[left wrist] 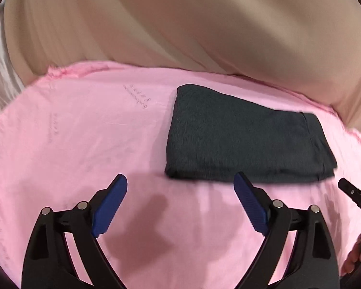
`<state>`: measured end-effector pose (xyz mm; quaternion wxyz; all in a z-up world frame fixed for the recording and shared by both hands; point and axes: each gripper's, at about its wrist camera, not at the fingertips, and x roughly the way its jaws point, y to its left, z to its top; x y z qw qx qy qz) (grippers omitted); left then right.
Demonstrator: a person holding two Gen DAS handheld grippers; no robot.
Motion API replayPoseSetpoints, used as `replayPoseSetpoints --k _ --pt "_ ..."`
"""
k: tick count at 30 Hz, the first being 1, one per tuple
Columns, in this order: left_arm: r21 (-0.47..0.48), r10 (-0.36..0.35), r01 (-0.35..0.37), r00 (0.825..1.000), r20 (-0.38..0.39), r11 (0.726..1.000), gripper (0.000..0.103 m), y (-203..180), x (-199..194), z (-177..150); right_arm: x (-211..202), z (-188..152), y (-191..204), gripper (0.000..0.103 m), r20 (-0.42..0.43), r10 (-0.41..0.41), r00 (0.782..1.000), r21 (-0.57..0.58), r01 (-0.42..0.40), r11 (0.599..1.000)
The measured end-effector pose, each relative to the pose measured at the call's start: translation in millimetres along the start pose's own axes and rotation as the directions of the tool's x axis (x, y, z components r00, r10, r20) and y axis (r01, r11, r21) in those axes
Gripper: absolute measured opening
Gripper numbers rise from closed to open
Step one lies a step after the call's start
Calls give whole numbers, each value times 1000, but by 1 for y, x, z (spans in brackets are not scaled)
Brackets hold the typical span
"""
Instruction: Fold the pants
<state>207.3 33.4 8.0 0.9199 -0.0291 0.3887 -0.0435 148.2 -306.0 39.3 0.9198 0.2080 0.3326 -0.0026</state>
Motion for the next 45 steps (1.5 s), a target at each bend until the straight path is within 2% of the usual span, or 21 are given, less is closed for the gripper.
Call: replayPoseSetpoints --k 3,4,5,6,7,8,10,11,14,16,19,24,26,29,30,31,32,34,36,41,45 --pt "-79 -101 96 993 -63 992 87 6 28 8 23 14 -11 50 -37 45 998 65 -42 997" --pt "-102 -121 113 989 -79 988 72 7 37 10 31 16 -11 46 -57 64 996 73 -60 996" --pt "-111 -131 120 986 -103 987 52 7 44 9 39 17 -8 24 -74 83 994 63 -79 995" --pt "-123 -160 143 977 -141 982 49 5 54 10 38 19 -3 23 -61 62 996 31 -60 998" --pt "-141 -164 145 977 -135 979 49 6 55 10 33 21 2 17 -43 62 997 3 -61 998" --pt "-139 -162 144 978 -129 980 49 5 53 10 24 23 4 16 -14 58 998 -18 -59 998" --pt "-106 -156 143 979 -127 984 53 1 52 8 25 22 1 15 -1 36 999 -52 -36 998" --pt "-92 -153 142 981 -123 986 56 0 52 5 42 17 -5 17 -44 6 999 -56 -8 998" --pt "-34 -99 96 991 -86 995 60 -8 50 -2 40 16 -9 22 -37 45 998 -38 -46 998" --pt "9 -45 45 998 -52 999 62 -14 40 -5 23 15 -5 25 -10 19 1000 -23 -20 1000" --pt "55 -26 27 1000 -6 998 61 -19 18 -13 -19 -1 8 26 77 -10 997 -58 14 998" --pt "90 -31 27 998 45 996 81 -19 -19 -43 -59 -57 33 30 130 -106 986 -143 125 982" --pt "94 -25 18 997 76 995 87 -18 -35 -61 -65 -77 37 39 140 -135 981 -159 156 975" --pt "120 -18 8 997 79 993 91 -17 -48 -83 -74 -98 37 44 126 -136 983 -164 156 974" --pt "126 -19 9 997 79 992 92 -18 -51 -90 -80 -100 37 46 152 -139 978 -159 163 974" --pt "130 -18 8 997 77 992 95 -18 -52 -95 -85 -102 38 54 180 -152 972 -158 181 971" --pt "134 -17 8 998 65 991 95 -19 -52 -98 -86 -104 40 65 196 -167 966 -160 200 967" --pt "140 -28 19 997 69 990 95 -22 -55 -100 -84 -105 44 75 200 -211 957 -169 246 954" --pt "142 -13 2 997 77 990 95 -23 -56 -101 -78 -106 47 75 192 -247 950 -178 282 943" --pt "127 3 -10 998 58 992 95 -21 -51 -101 -80 -109 42 81 193 -261 946 -143 291 946" --pt "142 15 -25 997 69 990 95 -25 -52 -102 -75 -108 36 83 151 -259 954 -123 278 953"
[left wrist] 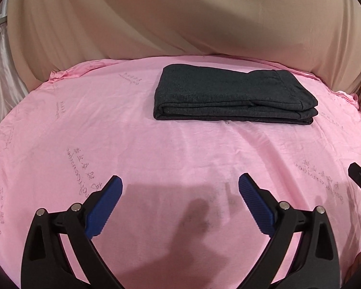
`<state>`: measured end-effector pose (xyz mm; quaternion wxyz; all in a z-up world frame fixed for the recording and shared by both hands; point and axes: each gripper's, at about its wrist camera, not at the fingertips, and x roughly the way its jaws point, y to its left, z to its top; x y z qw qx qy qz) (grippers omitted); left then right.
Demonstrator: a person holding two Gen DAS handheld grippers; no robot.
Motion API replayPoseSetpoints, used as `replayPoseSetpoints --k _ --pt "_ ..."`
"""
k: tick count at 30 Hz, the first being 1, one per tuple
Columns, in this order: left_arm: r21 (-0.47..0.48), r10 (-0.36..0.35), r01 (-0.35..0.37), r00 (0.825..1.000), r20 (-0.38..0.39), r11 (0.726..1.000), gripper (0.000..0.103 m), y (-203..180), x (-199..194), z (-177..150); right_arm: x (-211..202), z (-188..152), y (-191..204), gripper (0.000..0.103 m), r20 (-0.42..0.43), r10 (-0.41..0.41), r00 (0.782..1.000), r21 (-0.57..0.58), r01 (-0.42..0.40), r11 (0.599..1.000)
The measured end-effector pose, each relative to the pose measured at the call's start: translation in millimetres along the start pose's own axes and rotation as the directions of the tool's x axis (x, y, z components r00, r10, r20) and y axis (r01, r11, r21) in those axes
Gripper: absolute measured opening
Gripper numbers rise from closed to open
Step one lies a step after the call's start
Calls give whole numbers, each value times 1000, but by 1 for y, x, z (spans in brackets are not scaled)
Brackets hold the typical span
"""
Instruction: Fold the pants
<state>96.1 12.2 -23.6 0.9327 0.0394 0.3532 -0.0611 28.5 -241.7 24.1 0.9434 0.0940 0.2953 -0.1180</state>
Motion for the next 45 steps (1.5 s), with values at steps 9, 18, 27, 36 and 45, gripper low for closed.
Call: replayPoseSetpoints --k 9,18,27,36,45 --pt "4 -4 4 1000 12 1000 95 -1 -3 -1 0 -2 3 84 -1 -3 1000 -24 3 1000" --pt "25 9 -9 1000 12 1000 95 -4 -3 -1 1 -1 3 85 0 -12 1000 -37 12 999" --pt "36 16 -16 1000 21 999 95 -6 -5 -1 -1 -2 5 85 2 -17 1000 -38 17 999" --pt "42 21 -22 1000 21 999 94 -6 -4 -1 -1 -2 5 85 0 -17 1000 -36 17 999" --pt "46 24 -25 999 23 999 94 -6 -5 -1 0 -3 5 85 0 -17 1000 -36 17 999"
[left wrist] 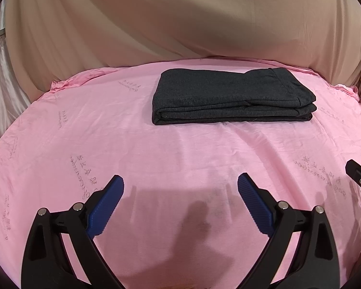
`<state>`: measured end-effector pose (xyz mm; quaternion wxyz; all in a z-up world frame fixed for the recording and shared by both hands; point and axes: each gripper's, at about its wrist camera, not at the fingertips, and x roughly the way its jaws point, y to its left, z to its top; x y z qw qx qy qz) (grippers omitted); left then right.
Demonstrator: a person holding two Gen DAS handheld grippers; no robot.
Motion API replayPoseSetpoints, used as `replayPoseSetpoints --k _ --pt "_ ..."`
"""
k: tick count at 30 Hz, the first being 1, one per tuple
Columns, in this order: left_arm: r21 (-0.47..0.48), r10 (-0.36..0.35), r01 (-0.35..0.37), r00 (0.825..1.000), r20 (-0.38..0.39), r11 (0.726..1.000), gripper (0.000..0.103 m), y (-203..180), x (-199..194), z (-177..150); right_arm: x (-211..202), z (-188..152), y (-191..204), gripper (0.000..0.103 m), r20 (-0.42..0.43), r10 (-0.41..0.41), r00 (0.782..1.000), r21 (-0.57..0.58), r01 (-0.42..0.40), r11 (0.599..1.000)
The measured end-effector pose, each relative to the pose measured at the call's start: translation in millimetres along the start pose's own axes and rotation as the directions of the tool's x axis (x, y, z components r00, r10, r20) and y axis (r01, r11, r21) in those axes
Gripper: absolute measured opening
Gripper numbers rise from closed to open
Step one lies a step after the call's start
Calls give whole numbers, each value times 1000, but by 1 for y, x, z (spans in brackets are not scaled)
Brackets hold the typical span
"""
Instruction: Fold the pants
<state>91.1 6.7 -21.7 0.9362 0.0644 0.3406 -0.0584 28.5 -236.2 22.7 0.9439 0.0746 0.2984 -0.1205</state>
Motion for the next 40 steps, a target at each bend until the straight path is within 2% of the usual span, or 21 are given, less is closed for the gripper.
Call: replayPoseSetpoints --k 12,40 --pt "-20 5 -4 1000 13 1000 93 5 -3 0 1 -1 0 85 -3 0 1000 0 0 1000" --pt "14 15 -15 1000 18 1000 93 -2 -4 0 1 -1 -1 85 -2 3 1000 -3 -3 1000"
